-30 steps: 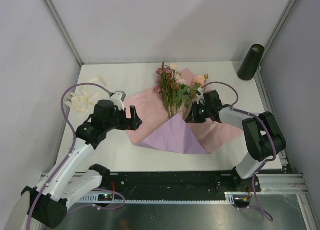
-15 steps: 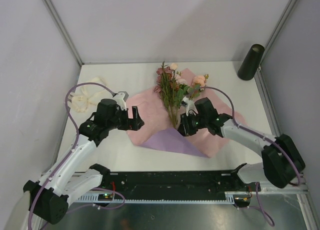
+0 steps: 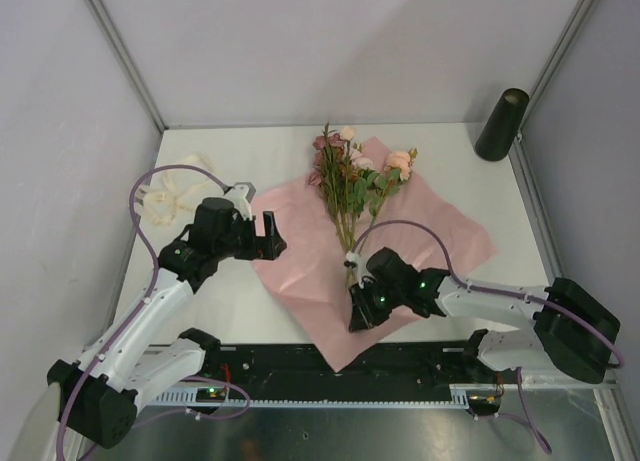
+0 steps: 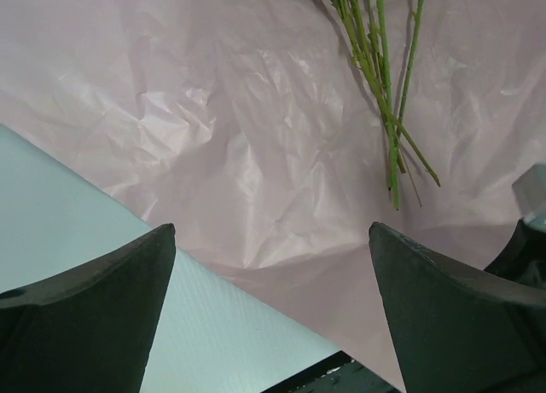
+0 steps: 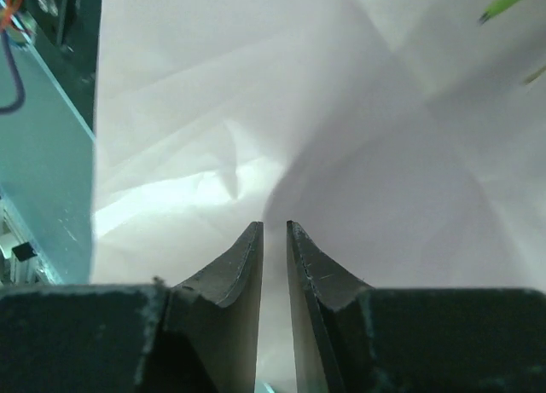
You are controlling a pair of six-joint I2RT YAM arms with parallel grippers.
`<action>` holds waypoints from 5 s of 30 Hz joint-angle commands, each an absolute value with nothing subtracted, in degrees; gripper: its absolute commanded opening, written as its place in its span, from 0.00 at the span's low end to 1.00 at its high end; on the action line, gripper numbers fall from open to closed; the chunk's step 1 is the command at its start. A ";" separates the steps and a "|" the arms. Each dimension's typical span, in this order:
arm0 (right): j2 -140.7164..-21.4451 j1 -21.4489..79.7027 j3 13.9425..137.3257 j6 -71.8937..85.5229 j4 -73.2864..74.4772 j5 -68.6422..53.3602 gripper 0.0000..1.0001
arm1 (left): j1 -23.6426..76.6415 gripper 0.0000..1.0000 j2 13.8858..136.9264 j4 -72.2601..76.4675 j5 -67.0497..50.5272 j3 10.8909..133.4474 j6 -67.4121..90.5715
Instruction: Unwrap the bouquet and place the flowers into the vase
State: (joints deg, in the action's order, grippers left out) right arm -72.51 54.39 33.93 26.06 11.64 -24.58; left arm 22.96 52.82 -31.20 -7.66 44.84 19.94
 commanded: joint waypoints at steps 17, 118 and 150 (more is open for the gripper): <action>-72.58 67.11 29.41 39.31 12.69 3.67 0.20 | 22.69 1.00 48.03 -35.16 3.31 47.91 14.70; -128.72 41.81 98.84 11.16 24.24 19.69 0.28 | 22.79 1.00 42.17 -35.21 6.78 45.15 13.01; -84.36 23.70 74.85 -2.41 -33.63 6.61 0.00 | 22.81 1.00 42.20 -35.22 6.31 45.09 12.88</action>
